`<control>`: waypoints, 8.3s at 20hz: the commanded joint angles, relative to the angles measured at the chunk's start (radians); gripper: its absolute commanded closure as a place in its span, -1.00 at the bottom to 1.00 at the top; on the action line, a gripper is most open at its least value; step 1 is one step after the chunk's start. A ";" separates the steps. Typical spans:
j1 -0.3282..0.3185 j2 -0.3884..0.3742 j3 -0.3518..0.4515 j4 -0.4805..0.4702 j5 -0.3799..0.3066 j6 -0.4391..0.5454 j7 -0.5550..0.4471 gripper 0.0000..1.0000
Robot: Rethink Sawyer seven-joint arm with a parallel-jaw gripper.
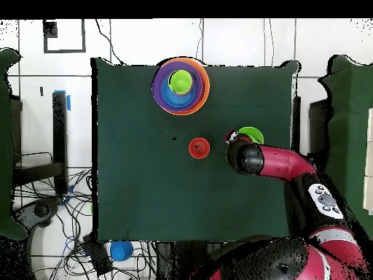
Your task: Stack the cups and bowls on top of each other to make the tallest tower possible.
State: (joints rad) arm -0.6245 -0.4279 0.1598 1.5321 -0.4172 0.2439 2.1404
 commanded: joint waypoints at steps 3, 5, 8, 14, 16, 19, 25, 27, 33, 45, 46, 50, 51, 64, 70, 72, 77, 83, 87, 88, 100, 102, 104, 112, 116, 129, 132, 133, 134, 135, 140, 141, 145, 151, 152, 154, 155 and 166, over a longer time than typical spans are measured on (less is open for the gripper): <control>0.015 0.015 0.095 0.039 -0.054 0.055 -0.079 -1.00; 0.007 0.016 0.102 0.037 -0.055 0.061 -0.089 -1.00; 0.000 0.007 0.111 0.033 -0.050 0.083 -0.104 -1.00; 0.018 -0.009 0.098 0.038 -0.047 0.091 -0.091 -1.00; 0.020 -0.009 0.096 0.035 -0.059 0.084 -0.099 -1.00; 0.019 -0.007 0.100 0.031 -0.070 0.089 -0.115 1.00; 0.046 -0.028 0.071 0.023 -0.056 0.118 -0.091 1.00; 0.049 -0.037 0.073 0.021 -0.050 0.131 -0.092 1.00; 0.113 -0.106 0.044 -0.021 -0.031 0.223 -0.092 1.00; 0.289 -0.170 -0.006 -0.288 -0.039 0.507 -0.085 1.00; 0.300 -0.168 -0.008 -0.312 -0.045 0.522 -0.086 1.00; 0.335 -0.163 -0.017 -0.387 -0.056 0.574 -0.086 1.00; 0.344 -0.160 -0.020 -0.408 -0.064 0.581 -0.090 1.00; 0.456 -0.107 -0.030 -0.747 -0.098 0.875 -0.162 1.00; 0.507 -0.061 -0.013 -0.892 -0.091 1.014 -0.151 1.00; 0.524 -0.021 0.001 -0.963 -0.094 1.058 -0.147 1.00; 0.561 0.073 0.018 -1.102 -0.103 1.109 -0.125 1.00; 0.585 0.130 -0.003 -1.117 -0.079 1.044 -0.060 1.00; 0.594 0.165 -0.016 -1.137 -0.076 1.011 -0.044 1.00; 0.597 0.174 -0.019 -1.143 -0.078 1.002 -0.041 1.00; 0.625 0.200 -0.089 -1.161 -0.062 0.993 -0.012 1.00; 0.629 0.204 -0.094 -1.179 -0.060 1.012 -0.019 1.00; 0.631 0.208 -0.099 -1.195 -0.056 1.032 -0.025 1.00; 0.641 0.212 -0.120 -1.218 -0.031 1.069 -0.029 1.00; 0.642 0.205 -0.131 -1.188 -0.004 1.068 -0.011 1.00; 0.683 0.085 -0.212 -0.856 0.100 0.914 0.153 1.00; 0.692 0.080 -0.229 -0.834 0.105 0.896 0.160 1.00; 0.694 0.080 -0.233 -0.827 0.107 0.887 0.163 1.00; 0.696 0.080 -0.237 -0.820 0.108 0.877 0.165 1.00; 0.697 0.081 -0.241 -0.811 0.110 0.865 0.169 1.00; 0.703 0.100 -0.258 -0.801 0.119 0.817 0.181 1.00; 0.703 0.105 -0.261 -0.802 0.122 0.810 0.182 1.00; 0.704 0.118 -0.273 -0.809 0.132 0.790 0.178 1.00; 0.710 0.134 -0.293 -0.807 0.144 0.766 0.185 1.00; 0.710 0.134 -0.296 -0.804 0.145 0.760 0.184 1.00; 0.712 0.134 -0.305 -0.799 0.148 0.759 0.180 1.00; 0.713 0.135 -0.311 -0.800 0.145 0.758 0.177 1.00; 0.714 0.147 -0.326 -0.792 0.152 0.738 0.172 1.00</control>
State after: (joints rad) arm 0.0694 -0.3244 -0.2101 0.6050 -0.2750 1.0456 2.1404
